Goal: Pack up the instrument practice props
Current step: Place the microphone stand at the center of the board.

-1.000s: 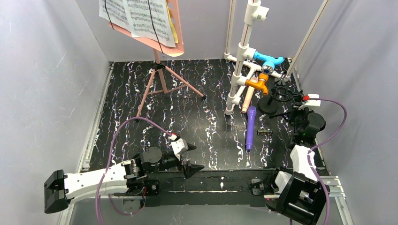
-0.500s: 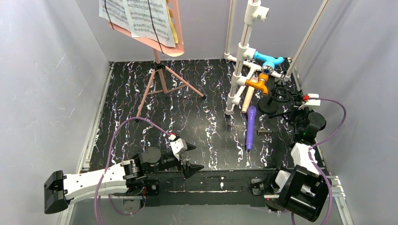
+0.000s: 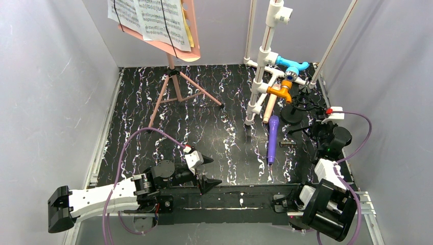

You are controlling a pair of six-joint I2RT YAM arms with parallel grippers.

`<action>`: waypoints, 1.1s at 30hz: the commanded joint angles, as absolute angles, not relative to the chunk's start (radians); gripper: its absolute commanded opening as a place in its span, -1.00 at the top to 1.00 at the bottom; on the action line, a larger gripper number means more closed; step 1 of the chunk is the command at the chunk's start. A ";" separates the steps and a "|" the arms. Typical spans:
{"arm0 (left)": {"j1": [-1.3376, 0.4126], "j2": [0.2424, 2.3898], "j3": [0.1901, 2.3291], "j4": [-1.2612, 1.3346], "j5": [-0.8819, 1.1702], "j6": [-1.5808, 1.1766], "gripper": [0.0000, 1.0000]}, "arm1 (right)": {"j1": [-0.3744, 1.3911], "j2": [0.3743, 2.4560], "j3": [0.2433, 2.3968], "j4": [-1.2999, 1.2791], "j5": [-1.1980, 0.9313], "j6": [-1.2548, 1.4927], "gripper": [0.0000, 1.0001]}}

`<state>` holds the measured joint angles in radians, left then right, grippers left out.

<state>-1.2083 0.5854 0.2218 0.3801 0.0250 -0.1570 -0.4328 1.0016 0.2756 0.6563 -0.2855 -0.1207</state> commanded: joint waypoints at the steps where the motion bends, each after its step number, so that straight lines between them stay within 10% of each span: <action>1: -1.213 0.581 0.219 0.382 0.014 -0.147 -0.96 | -0.442 1.002 0.261 0.741 -0.299 -0.156 0.70; 33: -1.213 0.544 0.219 0.377 0.016 -0.147 -0.96 | -0.447 0.855 0.313 0.470 -0.334 -0.228 -0.85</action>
